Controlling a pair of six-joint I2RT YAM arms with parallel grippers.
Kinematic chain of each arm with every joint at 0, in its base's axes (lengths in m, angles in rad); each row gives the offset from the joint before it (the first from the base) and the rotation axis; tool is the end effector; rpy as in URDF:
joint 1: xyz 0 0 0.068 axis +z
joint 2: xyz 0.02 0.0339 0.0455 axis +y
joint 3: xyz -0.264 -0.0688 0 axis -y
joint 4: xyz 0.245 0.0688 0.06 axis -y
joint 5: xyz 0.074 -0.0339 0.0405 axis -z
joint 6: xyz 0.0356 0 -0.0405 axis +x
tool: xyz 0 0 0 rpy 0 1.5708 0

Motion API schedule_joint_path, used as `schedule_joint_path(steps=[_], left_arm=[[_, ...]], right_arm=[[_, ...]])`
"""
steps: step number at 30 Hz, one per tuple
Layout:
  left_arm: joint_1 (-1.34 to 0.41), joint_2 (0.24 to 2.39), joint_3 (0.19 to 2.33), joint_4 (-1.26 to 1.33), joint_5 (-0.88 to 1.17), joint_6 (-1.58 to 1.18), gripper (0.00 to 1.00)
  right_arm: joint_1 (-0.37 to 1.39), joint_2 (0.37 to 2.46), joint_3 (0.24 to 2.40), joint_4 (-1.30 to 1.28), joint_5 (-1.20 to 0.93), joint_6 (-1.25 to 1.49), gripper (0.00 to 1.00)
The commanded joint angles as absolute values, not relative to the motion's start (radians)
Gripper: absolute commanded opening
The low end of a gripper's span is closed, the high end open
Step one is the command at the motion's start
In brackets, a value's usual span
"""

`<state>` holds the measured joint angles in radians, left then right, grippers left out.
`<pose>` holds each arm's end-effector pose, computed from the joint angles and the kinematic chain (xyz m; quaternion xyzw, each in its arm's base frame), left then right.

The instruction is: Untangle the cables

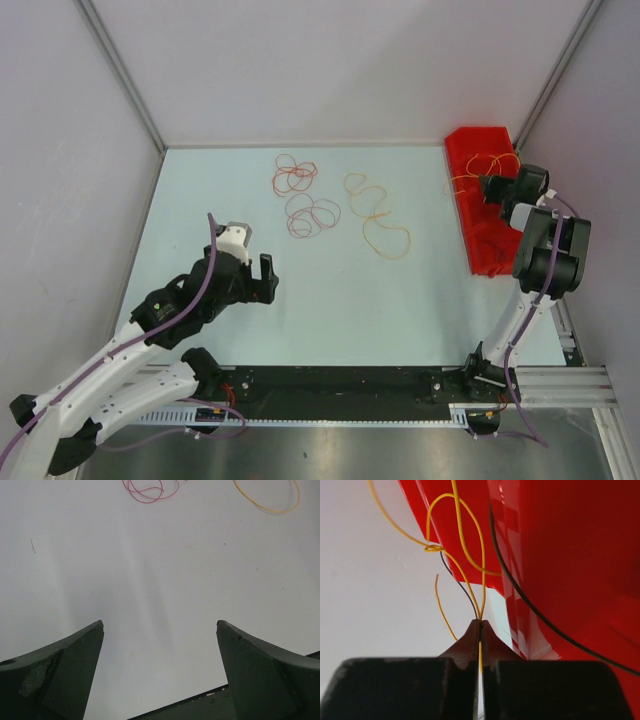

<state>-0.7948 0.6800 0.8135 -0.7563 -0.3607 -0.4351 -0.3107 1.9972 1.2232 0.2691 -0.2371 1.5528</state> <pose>0.1047 -0.0888 0.3090 0.0760 0.8758 -0.1287 0.4589 0.4228 -0.1270 0.1730 0.6507 0.5583 0.3764 0.3510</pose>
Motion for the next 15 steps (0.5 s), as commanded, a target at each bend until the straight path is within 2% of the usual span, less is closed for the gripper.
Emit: schedule_joint_path(steps=[1, 7, 8, 9, 11, 12, 14, 15], left_arm=[[-0.781, 0.68, 0.811, -0.727, -0.364, -0.417, 1.0], [-0.77, 0.686, 0.811, -0.726, -0.36, -0.417, 1.0], [-0.77, 0.684, 0.811, -0.724, -0.36, -0.417, 1.0], [-0.769, 0.684, 0.811, -0.724, -0.36, -0.417, 1.0], [-0.767, 0.684, 0.811, -0.724, -0.36, -0.417, 1.0], [-0.767, 0.684, 0.811, -0.726, -0.36, -0.417, 1.0], [-0.767, 0.683, 0.811, -0.726, -0.36, -0.417, 1.0], [-0.765, 0.684, 0.811, -0.726, -0.36, -0.417, 1.0]], right_arm=[[-0.319, 2.032, 1.244, 0.353, -0.255, 1.612, 0.0], [-0.328, 2.052, 1.267, 0.383, -0.278, 1.614, 0.01], [-0.331, 2.052, 1.267, 0.39, -0.29, 1.618, 0.05], [-0.334, 2.051, 1.267, 0.403, -0.298, 1.618, 0.16], [-0.336, 2.039, 1.269, 0.411, -0.311, 1.617, 0.23], [-0.339, 2.03, 1.267, 0.411, -0.316, 1.614, 0.3], [-0.339, 1.99, 1.267, 0.4, -0.319, 1.608, 0.37], [-0.341, 1.974, 1.269, 0.394, -0.319, 1.6, 0.44]])
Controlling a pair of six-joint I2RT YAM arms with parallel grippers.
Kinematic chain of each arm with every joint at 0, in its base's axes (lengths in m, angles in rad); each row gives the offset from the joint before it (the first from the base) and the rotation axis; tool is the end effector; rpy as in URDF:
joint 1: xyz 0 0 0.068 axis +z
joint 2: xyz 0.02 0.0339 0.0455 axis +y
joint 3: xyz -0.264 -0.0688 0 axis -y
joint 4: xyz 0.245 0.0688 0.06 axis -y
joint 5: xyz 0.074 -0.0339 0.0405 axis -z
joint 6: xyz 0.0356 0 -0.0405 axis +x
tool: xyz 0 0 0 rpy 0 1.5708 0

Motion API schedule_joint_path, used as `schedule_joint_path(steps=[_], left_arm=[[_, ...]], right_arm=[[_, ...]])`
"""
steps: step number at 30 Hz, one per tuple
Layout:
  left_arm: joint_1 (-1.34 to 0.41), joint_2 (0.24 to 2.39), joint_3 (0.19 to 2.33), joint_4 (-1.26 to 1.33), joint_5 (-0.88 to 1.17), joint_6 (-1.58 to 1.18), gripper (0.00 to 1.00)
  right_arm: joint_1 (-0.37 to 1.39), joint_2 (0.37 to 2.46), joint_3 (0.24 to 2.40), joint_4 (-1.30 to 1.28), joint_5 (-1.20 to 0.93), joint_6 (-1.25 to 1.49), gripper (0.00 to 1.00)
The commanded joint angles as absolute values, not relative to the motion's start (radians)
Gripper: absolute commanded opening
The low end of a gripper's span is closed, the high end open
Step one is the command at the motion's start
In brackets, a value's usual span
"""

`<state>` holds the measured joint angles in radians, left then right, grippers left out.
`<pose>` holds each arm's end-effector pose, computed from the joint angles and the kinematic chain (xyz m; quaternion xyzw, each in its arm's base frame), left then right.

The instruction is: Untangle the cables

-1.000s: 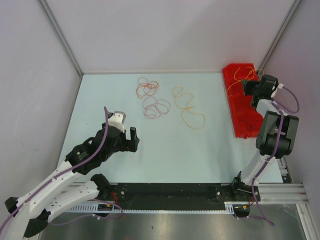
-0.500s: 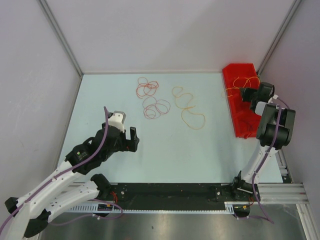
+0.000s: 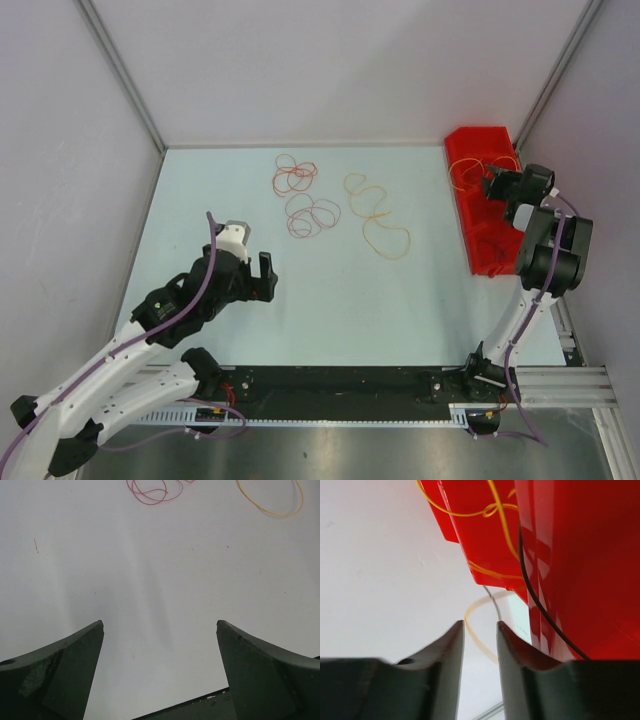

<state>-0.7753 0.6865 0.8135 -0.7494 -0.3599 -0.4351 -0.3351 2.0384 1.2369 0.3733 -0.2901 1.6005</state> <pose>0.1076 -0.0879 0.3088 0.0676 0.8765 -0.1246 0.4600 0.4292 -0.1387 0.1700 0.6412 0.5364 0.4144 0.3596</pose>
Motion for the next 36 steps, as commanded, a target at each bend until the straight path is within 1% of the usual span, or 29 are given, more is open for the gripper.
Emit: schedule_joint_path(steps=[1, 2, 3, 5, 6, 9, 15, 18, 19, 22, 27, 31, 33, 34, 36], left_arm=[[-0.765, 0.681, 0.811, -0.726, -0.36, -0.417, 1.0], [-0.765, 0.68, 0.811, -0.726, -0.362, -0.417, 1.0], [-0.765, 0.68, 0.811, -0.726, -0.362, -0.417, 1.0], [-0.765, 0.675, 0.811, -0.727, -0.365, -0.417, 1.0], [-0.765, 0.673, 0.811, -0.727, -0.367, -0.417, 1.0], [-0.767, 0.669, 0.811, -0.727, -0.368, -0.417, 1.0], [-0.765, 0.669, 0.811, -0.727, -0.371, -0.417, 1.0], [-0.765, 0.67, 0.813, -0.727, -0.371, -0.419, 0.99], [-0.765, 0.672, 0.813, -0.726, -0.37, -0.419, 1.0], [-0.765, 0.68, 0.811, -0.716, -0.356, -0.417, 0.99], [-0.765, 0.724, 0.805, -0.652, -0.33, -0.416, 0.99], [-0.765, 0.877, 0.87, -0.597, -0.319, -0.431, 0.98], [-0.765, 0.948, 0.925, -0.577, -0.354, -0.431, 0.98], [-0.767, 1.018, 0.945, -0.568, -0.366, -0.428, 0.98], [-0.762, 1.089, 1.009, -0.543, -0.397, -0.433, 0.98]], right_arm=[[-0.341, 1.95, 1.267, 0.387, -0.311, 1.595, 0.46], [-0.342, 1.91, 1.269, 0.362, -0.308, 1.592, 0.49], [-0.344, 1.886, 1.269, 0.353, -0.307, 1.583, 0.54], [-0.345, 1.843, 1.267, 0.324, -0.305, 1.572, 0.6], [-0.347, 1.795, 1.267, 0.315, -0.305, 1.566, 0.65], [-0.354, 1.709, 1.267, 0.288, -0.307, 1.549, 0.7], [-0.357, 1.574, 1.267, 0.21, -0.337, 1.441, 0.7], [-0.328, 1.522, 1.269, 0.109, -0.338, 1.327, 0.68], [-0.301, 1.485, 1.269, 0.041, -0.331, 1.249, 0.68], [-0.236, 1.404, 1.263, -0.116, -0.273, 1.137, 0.68], [-0.016, 1.26, 1.2, -0.277, -0.079, 0.916, 0.7], [0.106, 1.161, 1.102, -0.36, 0.026, 0.83, 0.68], [0.145, 1.105, 1.056, -0.374, 0.047, 0.812, 0.68], [0.155, 1.088, 0.999, -0.376, 0.049, 0.81, 0.68], [0.17, 1.046, 0.947, -0.37, 0.02, 0.807, 0.68]])
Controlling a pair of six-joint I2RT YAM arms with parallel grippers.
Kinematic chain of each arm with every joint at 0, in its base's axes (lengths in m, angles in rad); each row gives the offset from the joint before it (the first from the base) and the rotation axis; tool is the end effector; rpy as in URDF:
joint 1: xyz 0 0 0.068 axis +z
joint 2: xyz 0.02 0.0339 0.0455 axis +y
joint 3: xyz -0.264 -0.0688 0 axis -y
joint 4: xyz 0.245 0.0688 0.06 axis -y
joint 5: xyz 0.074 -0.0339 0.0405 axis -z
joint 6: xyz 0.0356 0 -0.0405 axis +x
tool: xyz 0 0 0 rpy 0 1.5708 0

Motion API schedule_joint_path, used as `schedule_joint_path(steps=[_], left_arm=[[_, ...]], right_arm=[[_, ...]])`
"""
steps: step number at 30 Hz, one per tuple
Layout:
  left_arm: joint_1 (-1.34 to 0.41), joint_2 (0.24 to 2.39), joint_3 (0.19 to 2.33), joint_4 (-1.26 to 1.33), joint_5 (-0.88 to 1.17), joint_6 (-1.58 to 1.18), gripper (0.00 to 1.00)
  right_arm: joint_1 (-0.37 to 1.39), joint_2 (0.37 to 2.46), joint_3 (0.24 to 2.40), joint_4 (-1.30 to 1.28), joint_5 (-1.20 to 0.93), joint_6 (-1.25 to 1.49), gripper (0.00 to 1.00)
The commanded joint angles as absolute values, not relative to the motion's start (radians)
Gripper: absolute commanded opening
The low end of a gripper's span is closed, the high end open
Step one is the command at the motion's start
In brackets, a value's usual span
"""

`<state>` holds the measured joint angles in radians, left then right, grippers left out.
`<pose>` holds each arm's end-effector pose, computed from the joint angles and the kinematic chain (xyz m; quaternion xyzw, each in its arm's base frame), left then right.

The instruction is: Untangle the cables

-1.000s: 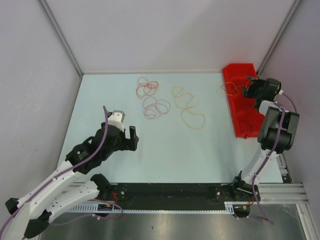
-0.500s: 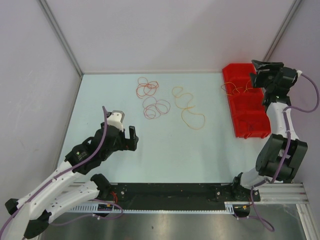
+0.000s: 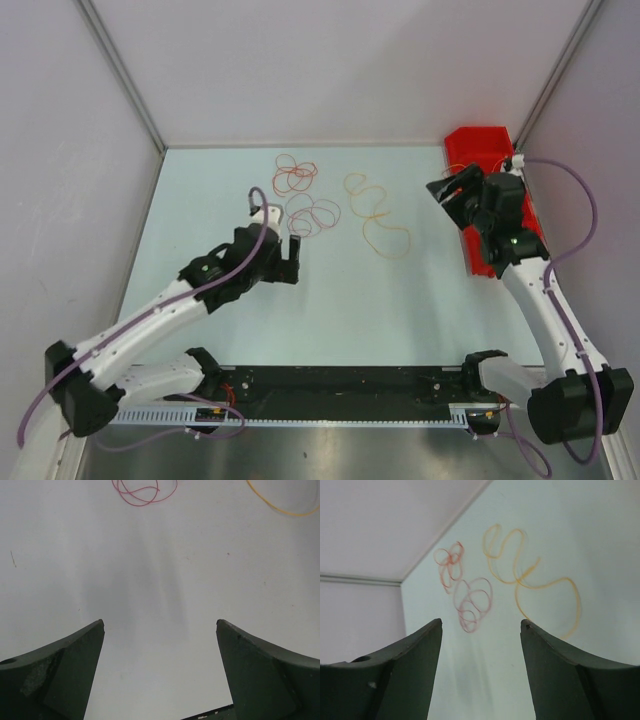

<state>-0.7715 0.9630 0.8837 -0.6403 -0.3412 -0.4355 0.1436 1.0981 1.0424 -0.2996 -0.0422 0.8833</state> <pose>0.1510 -0.1303 0.2997 0.0810 0.8967 -0.1036 0.4228 0.2477 0.0373 0.3567 0.2854 0.7696 0.2955 0.4888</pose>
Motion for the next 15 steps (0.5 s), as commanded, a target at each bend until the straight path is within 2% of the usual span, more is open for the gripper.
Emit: schedule_joint_path(steps=[1, 8, 15], left_arm=[[-0.75, 1.129, 1.032, -0.534, -0.402, -0.454, 0.98], [-0.661, 1.465, 1.244, -0.491, -0.359, -0.522, 0.95], [-0.615, 1.829, 1.564, -0.593, -0.408, -0.494, 0.94]], right_arm=[[0.176, 1.037, 0.925, -0.371, 0.012, 0.81, 0.68], [0.244, 0.988, 0.828, -0.385, 0.012, 0.785, 0.68], [0.253, 0.959, 0.805, -0.39, -0.071, 0.753, 0.69]])
